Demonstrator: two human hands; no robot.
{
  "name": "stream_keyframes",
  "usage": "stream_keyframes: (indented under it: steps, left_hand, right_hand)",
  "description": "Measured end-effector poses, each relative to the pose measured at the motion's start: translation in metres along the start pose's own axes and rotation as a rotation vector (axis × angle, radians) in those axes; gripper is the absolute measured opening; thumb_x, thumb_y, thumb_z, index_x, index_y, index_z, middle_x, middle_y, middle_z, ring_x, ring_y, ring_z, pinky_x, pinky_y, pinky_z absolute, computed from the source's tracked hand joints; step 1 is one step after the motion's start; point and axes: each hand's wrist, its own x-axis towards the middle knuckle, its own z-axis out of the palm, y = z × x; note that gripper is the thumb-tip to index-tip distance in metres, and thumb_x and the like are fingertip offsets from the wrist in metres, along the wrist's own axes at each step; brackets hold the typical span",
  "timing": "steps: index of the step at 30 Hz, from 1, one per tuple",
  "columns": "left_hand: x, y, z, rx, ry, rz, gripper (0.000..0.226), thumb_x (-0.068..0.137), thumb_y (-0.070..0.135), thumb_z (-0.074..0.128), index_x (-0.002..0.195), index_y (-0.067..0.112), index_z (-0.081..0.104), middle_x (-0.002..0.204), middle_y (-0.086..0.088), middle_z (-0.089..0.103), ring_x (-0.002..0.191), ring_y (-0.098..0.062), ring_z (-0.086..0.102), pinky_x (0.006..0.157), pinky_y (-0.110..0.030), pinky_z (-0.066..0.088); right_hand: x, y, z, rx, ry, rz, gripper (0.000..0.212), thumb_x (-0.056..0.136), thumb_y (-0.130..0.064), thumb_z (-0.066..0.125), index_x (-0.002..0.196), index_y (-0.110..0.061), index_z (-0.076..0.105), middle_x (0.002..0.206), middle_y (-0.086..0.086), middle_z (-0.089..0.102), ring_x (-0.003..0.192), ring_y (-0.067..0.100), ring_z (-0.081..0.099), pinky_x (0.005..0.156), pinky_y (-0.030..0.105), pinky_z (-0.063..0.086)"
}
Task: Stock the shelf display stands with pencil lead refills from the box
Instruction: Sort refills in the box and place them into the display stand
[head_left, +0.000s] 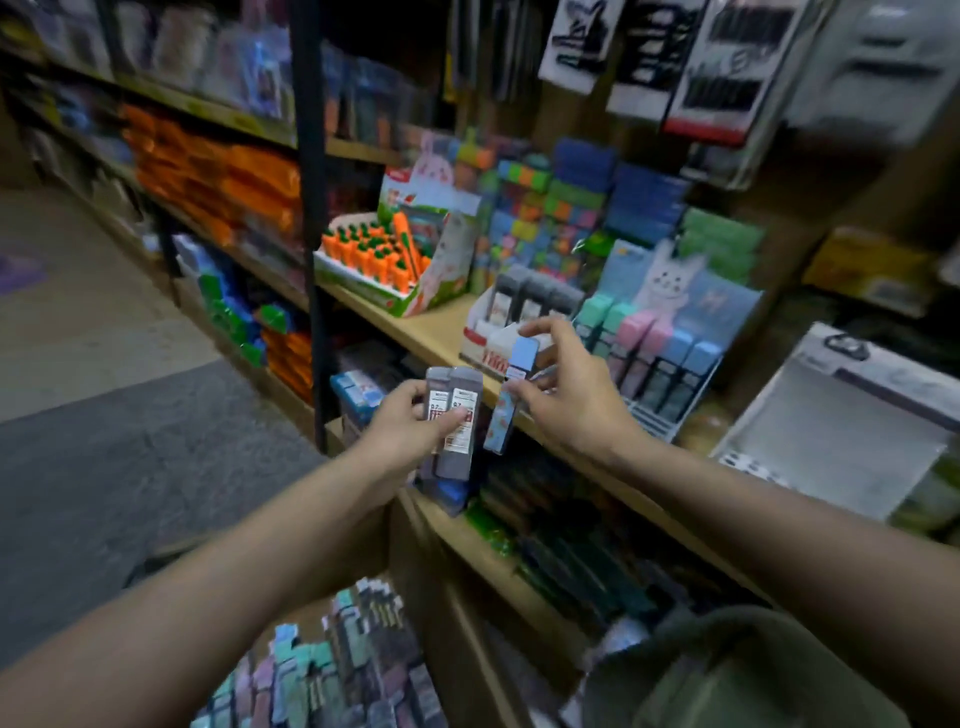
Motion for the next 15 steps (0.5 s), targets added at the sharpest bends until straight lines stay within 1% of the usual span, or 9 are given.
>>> stream_keyframes:
  steps: [2,3,5,6,8,10,11,13,15]
  left_hand:
    - [0.003,0.008,0.012,-0.062,-0.034,0.008,0.034,0.091,0.007,0.064,0.122,0.003,0.051,0.1,-0.012,0.069,0.093,-0.027,0.067,0.082,-0.044,0.056]
    - [0.004,0.011,0.016,-0.075,-0.044,0.013,0.034,0.091,0.007,0.064,0.122,0.003,0.051,0.101,-0.011,0.069,0.094,-0.027,0.066,0.084,-0.044,0.055]
    - [0.007,0.015,0.022,-0.097,-0.056,0.023,0.036,0.091,0.006,0.064,0.124,0.002,0.051,0.105,-0.014,0.069,0.098,-0.03,0.066,0.088,-0.047,0.054]
    - [0.008,0.016,0.025,-0.105,-0.064,0.025,0.037,0.091,0.005,0.064,0.125,0.002,0.051,0.108,-0.016,0.069,0.101,-0.032,0.066,0.091,-0.049,0.053]
    - [0.011,0.019,0.029,-0.13,-0.079,0.023,0.037,0.09,0.005,0.064,0.125,0.003,0.051,0.111,-0.018,0.069,0.104,-0.033,0.066,0.093,-0.051,0.053]
    - [0.015,0.02,0.032,-0.16,-0.098,0.022,0.034,0.09,0.006,0.065,0.122,0.007,0.053,0.11,-0.016,0.07,0.103,-0.03,0.067,0.092,-0.048,0.053]
    - [0.017,0.02,0.034,-0.171,-0.111,0.021,0.032,0.09,0.006,0.065,0.119,0.01,0.054,0.109,-0.014,0.07,0.102,-0.028,0.067,0.091,-0.047,0.054]
    - [0.02,0.018,0.038,-0.184,-0.133,0.014,0.03,0.089,0.008,0.067,0.115,0.015,0.055,0.107,-0.01,0.071,0.099,-0.025,0.068,0.086,-0.044,0.056]
    - [0.021,0.016,0.042,-0.183,-0.143,0.007,0.03,0.088,0.01,0.068,0.113,0.017,0.055,0.103,-0.007,0.072,0.095,-0.021,0.07,0.078,-0.039,0.058]
  right_hand:
    - [0.005,-0.001,-0.026,-0.055,0.05,-0.014,0.042,0.086,-0.021,0.073,0.111,-0.032,0.041,0.083,-0.015,0.057,0.067,0.0,0.062,0.058,0.017,0.049]
    - [0.008,-0.001,-0.04,-0.084,0.07,-0.015,0.043,0.086,-0.022,0.075,0.11,-0.032,0.041,0.083,-0.012,0.057,0.067,0.001,0.062,0.057,0.018,0.05]
    - [0.013,0.0,-0.065,-0.138,0.093,-0.014,0.043,0.085,-0.022,0.076,0.109,-0.029,0.041,0.082,-0.004,0.059,0.067,0.006,0.062,0.058,0.03,0.055]
    - [0.016,0.002,-0.077,-0.174,0.107,-0.017,0.043,0.084,-0.022,0.076,0.109,-0.028,0.042,0.083,-0.004,0.059,0.069,0.006,0.063,0.059,0.031,0.056]
    - [0.02,0.007,-0.098,-0.238,0.15,-0.017,0.044,0.082,-0.022,0.079,0.107,-0.027,0.043,0.087,-0.009,0.058,0.071,0.002,0.063,0.06,0.025,0.056]
    - [0.023,0.014,-0.115,-0.289,0.198,-0.005,0.045,0.078,-0.023,0.081,0.105,-0.027,0.045,0.086,-0.016,0.055,0.069,-0.006,0.062,0.055,0.012,0.05]
    - [0.023,0.018,-0.122,-0.319,0.216,0.006,0.045,0.077,-0.023,0.082,0.103,-0.027,0.046,0.085,-0.019,0.054,0.068,-0.007,0.061,0.052,0.009,0.046]
    - [0.021,0.026,-0.133,-0.371,0.238,0.028,0.044,0.076,-0.024,0.083,0.1,-0.027,0.047,0.083,-0.019,0.055,0.07,-0.006,0.059,0.053,0.008,0.041]
    - [0.018,0.035,-0.139,-0.421,0.23,0.034,0.042,0.076,-0.021,0.083,0.097,-0.025,0.047,0.084,-0.011,0.061,0.069,-0.007,0.058,0.053,0.008,0.042]
